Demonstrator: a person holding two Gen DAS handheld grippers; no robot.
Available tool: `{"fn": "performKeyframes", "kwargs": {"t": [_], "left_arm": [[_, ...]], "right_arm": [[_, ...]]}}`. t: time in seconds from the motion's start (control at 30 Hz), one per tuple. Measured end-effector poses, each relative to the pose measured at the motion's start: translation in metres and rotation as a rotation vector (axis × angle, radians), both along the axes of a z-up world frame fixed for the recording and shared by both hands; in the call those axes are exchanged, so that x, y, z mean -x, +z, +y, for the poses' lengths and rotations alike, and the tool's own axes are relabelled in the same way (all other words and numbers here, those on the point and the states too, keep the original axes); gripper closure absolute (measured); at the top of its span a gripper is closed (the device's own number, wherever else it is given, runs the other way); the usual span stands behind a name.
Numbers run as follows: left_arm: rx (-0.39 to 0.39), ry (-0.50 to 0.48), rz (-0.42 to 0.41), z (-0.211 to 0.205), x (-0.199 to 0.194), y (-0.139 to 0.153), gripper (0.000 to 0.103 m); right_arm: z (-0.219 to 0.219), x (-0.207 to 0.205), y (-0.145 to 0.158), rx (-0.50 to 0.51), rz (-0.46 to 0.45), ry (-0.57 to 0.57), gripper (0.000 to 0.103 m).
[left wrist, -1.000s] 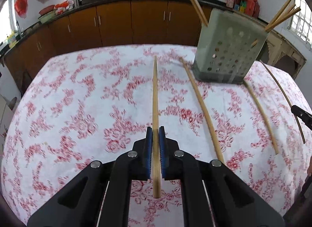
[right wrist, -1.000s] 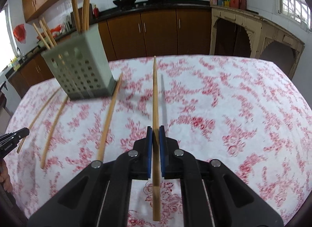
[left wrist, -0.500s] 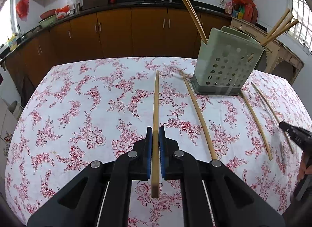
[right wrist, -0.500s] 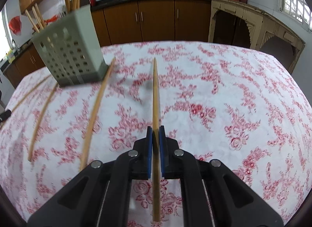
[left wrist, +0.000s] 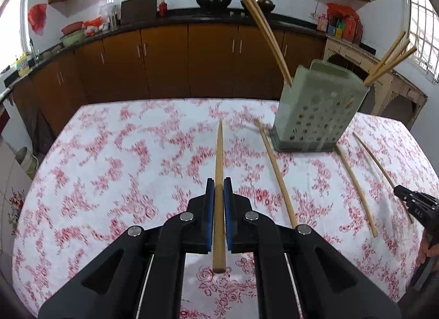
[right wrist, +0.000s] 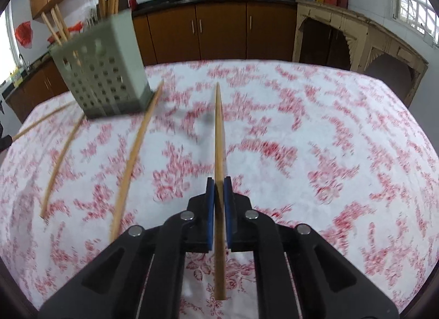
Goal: Organize utensils
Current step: 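Lift both held chopsticks upright and carry them above the green holder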
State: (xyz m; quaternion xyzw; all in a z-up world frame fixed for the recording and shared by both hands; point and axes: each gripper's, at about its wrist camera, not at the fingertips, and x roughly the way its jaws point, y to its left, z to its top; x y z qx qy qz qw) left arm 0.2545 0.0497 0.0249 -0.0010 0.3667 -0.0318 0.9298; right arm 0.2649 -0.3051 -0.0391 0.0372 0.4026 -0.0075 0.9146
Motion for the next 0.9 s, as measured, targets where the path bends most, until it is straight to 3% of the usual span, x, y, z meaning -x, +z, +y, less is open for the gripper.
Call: {"fn": "performKeyframes", "kwargs": {"t": [0.57, 0.9], "left_arm": [[0.072, 0.028, -0.204, 0.018, 0.007, 0.061, 0.095], [0.077, 0.041, -0.232, 0.019, 0.007, 0.070, 0.096]], "right_arm": [[-0.029, 0.014, 0.086, -0.078, -0.262, -0.059, 0.095], [-0.031, 0.012, 0.103, -0.082, -0.301, -0.060, 0.095]]}}
